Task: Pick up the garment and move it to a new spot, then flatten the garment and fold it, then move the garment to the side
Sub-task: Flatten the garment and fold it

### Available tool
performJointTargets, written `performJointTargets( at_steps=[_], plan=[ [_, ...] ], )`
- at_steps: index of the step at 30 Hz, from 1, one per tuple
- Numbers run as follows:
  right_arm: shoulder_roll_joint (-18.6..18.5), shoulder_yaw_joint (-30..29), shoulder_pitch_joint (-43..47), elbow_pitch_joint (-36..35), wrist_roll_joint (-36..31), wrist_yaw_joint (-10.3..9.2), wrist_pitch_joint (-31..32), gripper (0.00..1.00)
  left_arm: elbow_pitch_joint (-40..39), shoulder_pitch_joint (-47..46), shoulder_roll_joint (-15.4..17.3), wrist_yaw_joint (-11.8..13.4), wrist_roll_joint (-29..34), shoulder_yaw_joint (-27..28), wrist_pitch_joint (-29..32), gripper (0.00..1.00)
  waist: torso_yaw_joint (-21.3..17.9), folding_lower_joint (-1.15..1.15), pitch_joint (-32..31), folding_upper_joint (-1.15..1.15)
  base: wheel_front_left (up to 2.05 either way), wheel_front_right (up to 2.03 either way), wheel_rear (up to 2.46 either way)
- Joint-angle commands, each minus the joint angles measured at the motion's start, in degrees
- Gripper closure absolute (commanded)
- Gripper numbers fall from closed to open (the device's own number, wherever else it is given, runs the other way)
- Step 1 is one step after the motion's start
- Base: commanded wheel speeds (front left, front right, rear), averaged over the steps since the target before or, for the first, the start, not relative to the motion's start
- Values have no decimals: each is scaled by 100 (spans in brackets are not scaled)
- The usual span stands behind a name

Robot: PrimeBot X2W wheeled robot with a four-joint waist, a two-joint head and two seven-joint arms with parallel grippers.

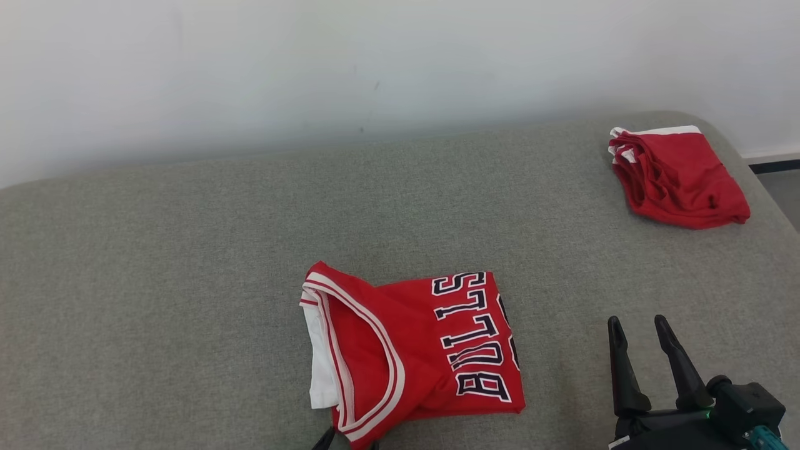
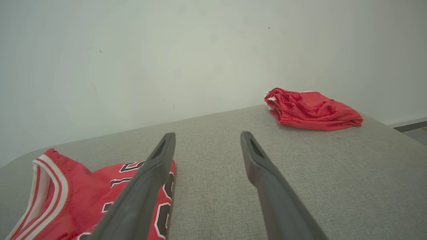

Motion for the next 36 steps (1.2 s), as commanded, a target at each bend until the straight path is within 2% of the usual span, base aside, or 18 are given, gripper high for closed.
performJointTargets(
  at_steps=[1,3,4,5,6,25,36],
  plan=[
    [-39,10,-54,-2,1,-17,-22,0,23,-90,6,9,-38,13,-17,0,-48,0,32,0,0,0,0],
    [-47,-1,-56,-17,-5,-17,-22,0,66,-148,5,9,-102,0,-17,0,-80,0,53,0,0,0,0],
    [-47,-11,-57,-26,-13,-17,-22,0,39,-197,19,9,-118,22,-17,21,-91,0,63,0,0,0,0],
    [-47,-24,-53,-36,-19,-17,-22,0,24,-219,24,9,-152,47,-17,70,-97,0,71,0,0,0,0],
    [-51,-39,-44,-46,-26,-17,-23,0,-4,-226,24,8,-178,62,-17,100,-99,0,79,0,0,0,0],
    [14,-179,45,7,-92,-17,-22,0,-887,185,209,92,-160,350,-17,100,102,0,25,0,0,0,0],
    [-49,-232,38,73,-80,-17,-22,0,-846,293,262,197,-245,540,-17,100,89,0,8,0,0,0,0]
  ],
)
